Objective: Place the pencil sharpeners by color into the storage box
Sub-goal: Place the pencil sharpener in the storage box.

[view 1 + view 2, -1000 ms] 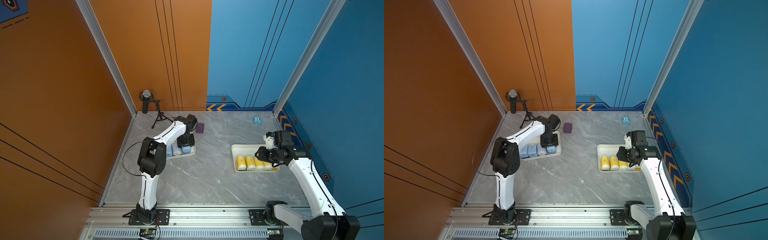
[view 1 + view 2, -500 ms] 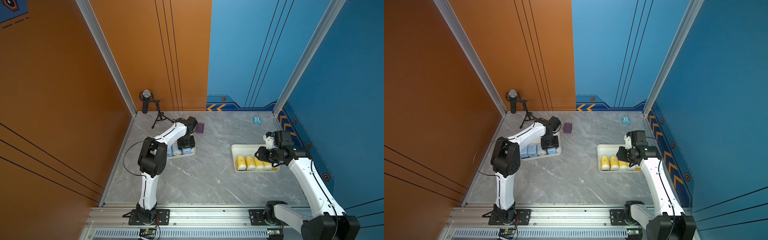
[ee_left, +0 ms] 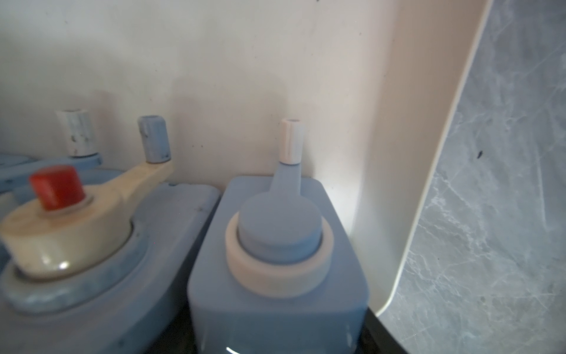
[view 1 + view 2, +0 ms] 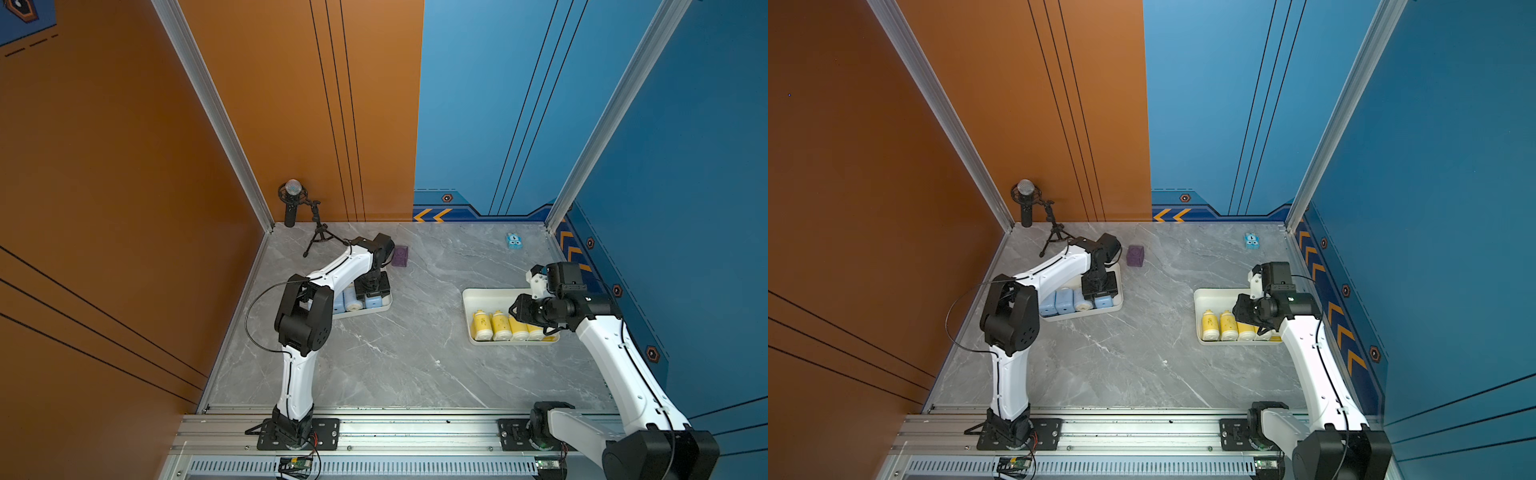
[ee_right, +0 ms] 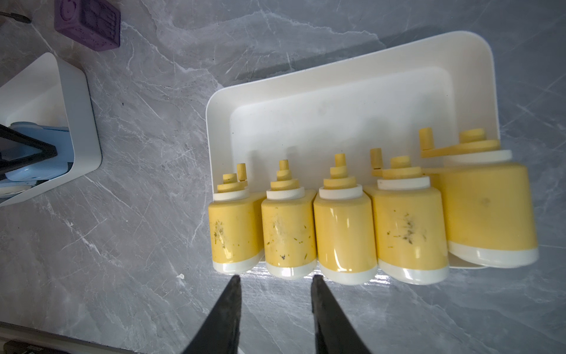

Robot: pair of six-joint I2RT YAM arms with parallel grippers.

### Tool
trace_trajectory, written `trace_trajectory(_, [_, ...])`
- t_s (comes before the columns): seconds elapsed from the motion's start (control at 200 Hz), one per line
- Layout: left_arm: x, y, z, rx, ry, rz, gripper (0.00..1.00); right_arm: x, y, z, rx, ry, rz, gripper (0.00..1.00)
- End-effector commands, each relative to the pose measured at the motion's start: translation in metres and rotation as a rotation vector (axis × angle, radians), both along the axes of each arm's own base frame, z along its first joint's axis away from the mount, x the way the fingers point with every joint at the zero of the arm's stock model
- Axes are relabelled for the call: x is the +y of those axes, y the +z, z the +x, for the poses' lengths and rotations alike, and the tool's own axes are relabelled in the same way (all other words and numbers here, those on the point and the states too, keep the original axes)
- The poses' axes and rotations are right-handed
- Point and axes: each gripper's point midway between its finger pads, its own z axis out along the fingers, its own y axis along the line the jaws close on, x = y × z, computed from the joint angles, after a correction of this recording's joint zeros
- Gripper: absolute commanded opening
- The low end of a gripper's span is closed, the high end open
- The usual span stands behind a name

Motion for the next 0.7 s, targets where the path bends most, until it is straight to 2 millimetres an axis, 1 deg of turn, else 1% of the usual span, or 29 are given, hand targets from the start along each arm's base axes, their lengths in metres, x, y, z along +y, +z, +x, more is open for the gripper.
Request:
trace_trajectory(0.0, [-0.002, -0.002, -0.009, 0.025, 0.003, -0.002, 0.61, 0.003, 0.003, 0.0, -0.016, 0.005, 0.014, 0.39])
trace_trajectory(0.355, [-0.003, 0.008, -0.007, 0.0, 0.0, -0.01, 0.7, 0.003, 0.004, -0.002, -0.02, 0.003, 0.018, 0.4])
trace_trajectory(0.575, [-0.001, 0.025, -0.005, -0.042, 0.002, -0.018, 0.71, 0.004, 0.005, -0.002, -0.023, 0.004, 0.02, 0.4])
trace_trajectory(0.696, [0.001, 0.034, -0.006, -0.063, 0.004, -0.016, 0.74, 0.004, 0.006, -0.001, -0.027, 0.004, 0.023, 0.39])
